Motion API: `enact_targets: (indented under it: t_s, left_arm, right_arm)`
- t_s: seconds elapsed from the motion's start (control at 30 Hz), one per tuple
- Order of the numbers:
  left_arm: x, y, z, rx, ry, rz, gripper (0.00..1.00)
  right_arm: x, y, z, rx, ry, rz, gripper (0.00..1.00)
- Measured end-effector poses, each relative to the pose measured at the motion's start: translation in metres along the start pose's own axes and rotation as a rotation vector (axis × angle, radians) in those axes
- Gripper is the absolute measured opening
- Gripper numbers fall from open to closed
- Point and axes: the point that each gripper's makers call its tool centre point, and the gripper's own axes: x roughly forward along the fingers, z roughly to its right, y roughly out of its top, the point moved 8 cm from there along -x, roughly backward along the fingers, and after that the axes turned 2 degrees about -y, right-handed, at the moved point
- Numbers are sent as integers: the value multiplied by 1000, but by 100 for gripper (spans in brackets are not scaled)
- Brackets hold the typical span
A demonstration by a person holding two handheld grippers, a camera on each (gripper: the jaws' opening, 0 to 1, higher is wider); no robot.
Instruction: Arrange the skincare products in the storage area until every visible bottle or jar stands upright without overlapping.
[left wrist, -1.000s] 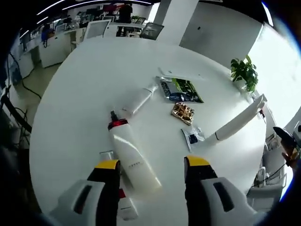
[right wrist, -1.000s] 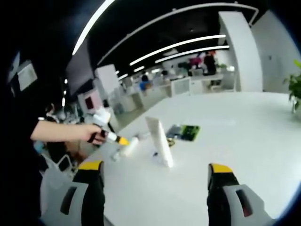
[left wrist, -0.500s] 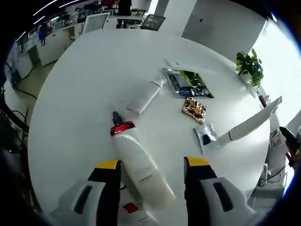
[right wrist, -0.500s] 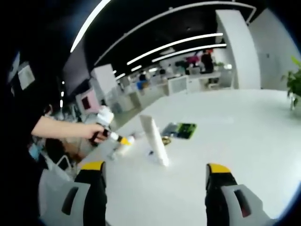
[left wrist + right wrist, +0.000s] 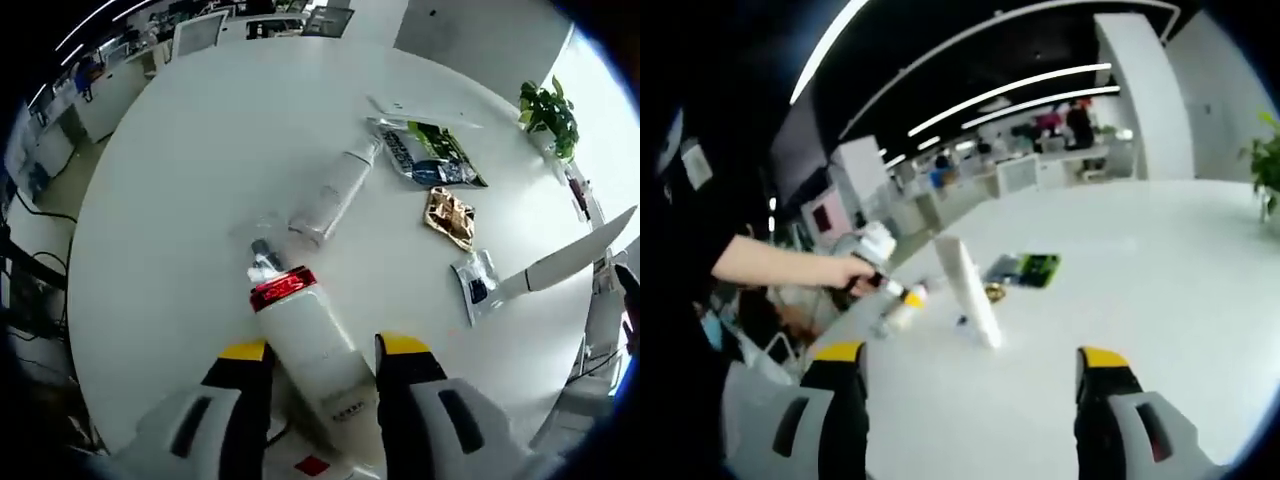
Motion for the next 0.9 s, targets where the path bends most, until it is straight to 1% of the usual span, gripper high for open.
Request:
enact_targets:
  t_s: [0.13,0.37,0.5,0.67,0.73,0.77,0.9]
  left_arm:
    - [-1,0,1,23,10,-13,38]
    - [-1,-1,0,25,5,-29,36]
    - [-1,-1,-1,10,-4,-40,33]
    - [-3,-3,-3,-29,-17,-43,29]
    - [-4,-4,-4,-62,-19,-40,28]
    - [-4,-4,-7,-89,-22,-35,27]
    - [-4,-4,-8,-116,-22,-21,26]
  right_arm:
    - [0,-2,0,4,1,-7,81]
    - [-3,-5,4,15,-12,-10,81]
    - [-3,-7,4,18,-14,-15,80]
    - [-2,-9,2,19,-9,-19,80]
    - [-1,-9,2,21,-9,-18,79]
    - [-1,-9,2,21,-8,-18,79]
    - [-1,-8,2,21,-6,-16,79]
